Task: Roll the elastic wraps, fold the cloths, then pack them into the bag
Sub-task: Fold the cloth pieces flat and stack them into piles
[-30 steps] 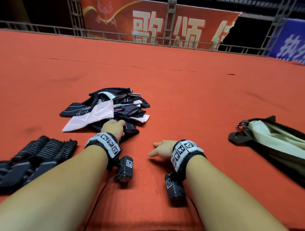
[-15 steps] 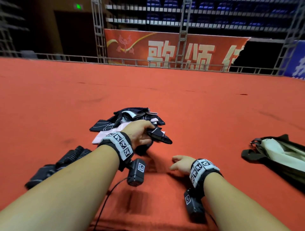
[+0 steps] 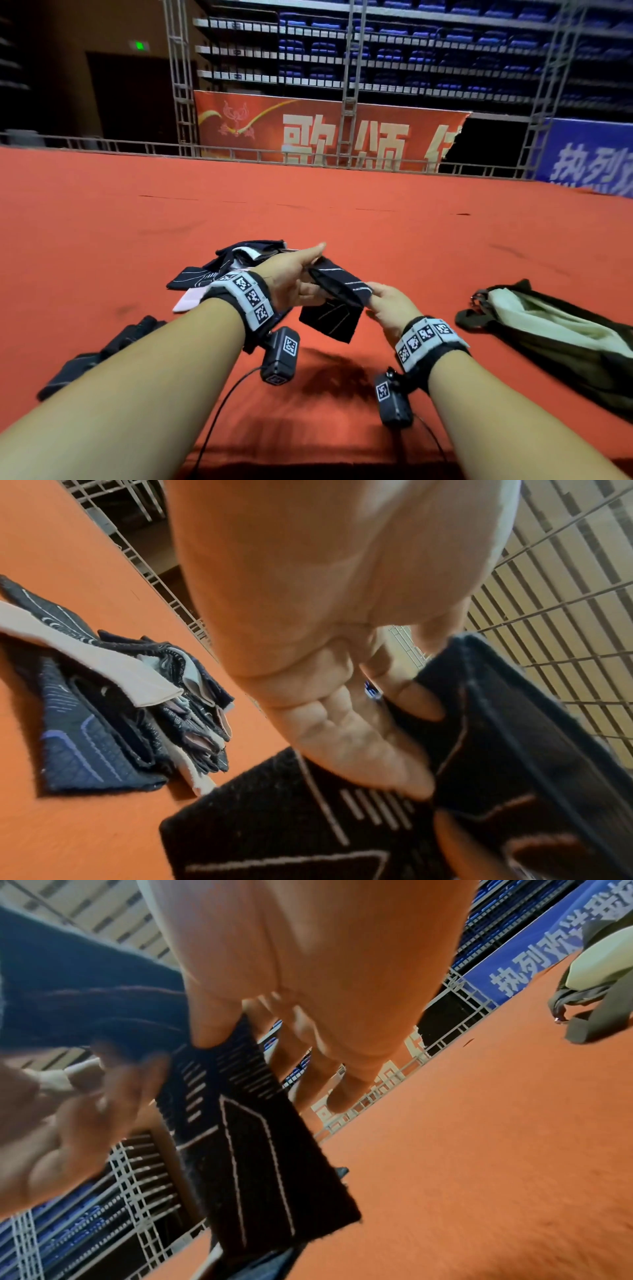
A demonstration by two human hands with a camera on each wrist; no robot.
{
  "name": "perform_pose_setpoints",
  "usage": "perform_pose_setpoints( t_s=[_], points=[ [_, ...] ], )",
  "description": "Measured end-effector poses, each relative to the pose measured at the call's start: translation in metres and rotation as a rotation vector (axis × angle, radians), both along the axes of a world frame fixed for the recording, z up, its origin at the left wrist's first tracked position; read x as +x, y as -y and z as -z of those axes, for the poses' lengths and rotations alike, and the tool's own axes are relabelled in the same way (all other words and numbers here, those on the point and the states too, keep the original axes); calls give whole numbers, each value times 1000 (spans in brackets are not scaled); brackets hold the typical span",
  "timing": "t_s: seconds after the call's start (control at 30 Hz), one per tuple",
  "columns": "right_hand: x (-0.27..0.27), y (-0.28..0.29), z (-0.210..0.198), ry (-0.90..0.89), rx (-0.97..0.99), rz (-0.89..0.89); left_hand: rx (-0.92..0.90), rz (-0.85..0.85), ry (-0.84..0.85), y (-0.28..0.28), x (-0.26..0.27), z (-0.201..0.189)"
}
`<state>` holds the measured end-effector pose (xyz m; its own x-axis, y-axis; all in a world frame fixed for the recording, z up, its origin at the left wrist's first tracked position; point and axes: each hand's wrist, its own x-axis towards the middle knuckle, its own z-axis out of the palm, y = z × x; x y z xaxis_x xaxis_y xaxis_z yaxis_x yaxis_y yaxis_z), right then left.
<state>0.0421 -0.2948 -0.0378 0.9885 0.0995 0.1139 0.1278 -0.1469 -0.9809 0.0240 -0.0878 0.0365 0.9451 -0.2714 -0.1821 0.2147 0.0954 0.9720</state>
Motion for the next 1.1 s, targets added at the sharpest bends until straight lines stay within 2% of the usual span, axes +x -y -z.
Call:
perform_pose_setpoints(
  t_s=[0.13, 0.2, 0.27, 0.33, 0.4, 0.53, 0.67, 0.73, 0.83, 0.9, 0.97, 1.03, 1.1],
  points=[
    [-20, -2, -19, -91, 232, -22, 37, -166, 140, -1, -1, 3],
    [-26, -1, -21, -123, 294, -16, 187, -118, 195, -6, -3, 12],
    [-29, -2, -20, -159, 340, -6, 201, 0, 159, -8, -9, 27],
    [-31, -1, -14, -195, 337, 12, 141, 58, 115, -5, -15, 40],
    [-33, 0, -7, -247, 304, 30, 132, 22, 105, -1, -16, 52],
    [-35, 3, 9, -348, 226, 66, 191, -3, 29, 5, -15, 72],
    [-29, 7, 19, -339, 216, 64, 215, 16, 29, 11, -14, 75],
    [-25, 8, 17, -269, 180, 79, 271, -37, 142, 11, -3, 75],
    [-9, 13, 9, -40, 78, 191, 269, -161, 417, 16, 12, 68],
    [0, 19, 5, 85, 46, 252, 255, -194, 490, 20, 18, 66],
    [1, 24, 9, 116, 4, 192, 292, -175, 499, 18, 21, 73],
    [-5, 31, 21, 109, -224, 78, 458, -87, 477, 12, 26, 93],
    [-9, 39, 43, 52, -590, -74, 717, 107, 424, 8, 25, 119]
  ],
)
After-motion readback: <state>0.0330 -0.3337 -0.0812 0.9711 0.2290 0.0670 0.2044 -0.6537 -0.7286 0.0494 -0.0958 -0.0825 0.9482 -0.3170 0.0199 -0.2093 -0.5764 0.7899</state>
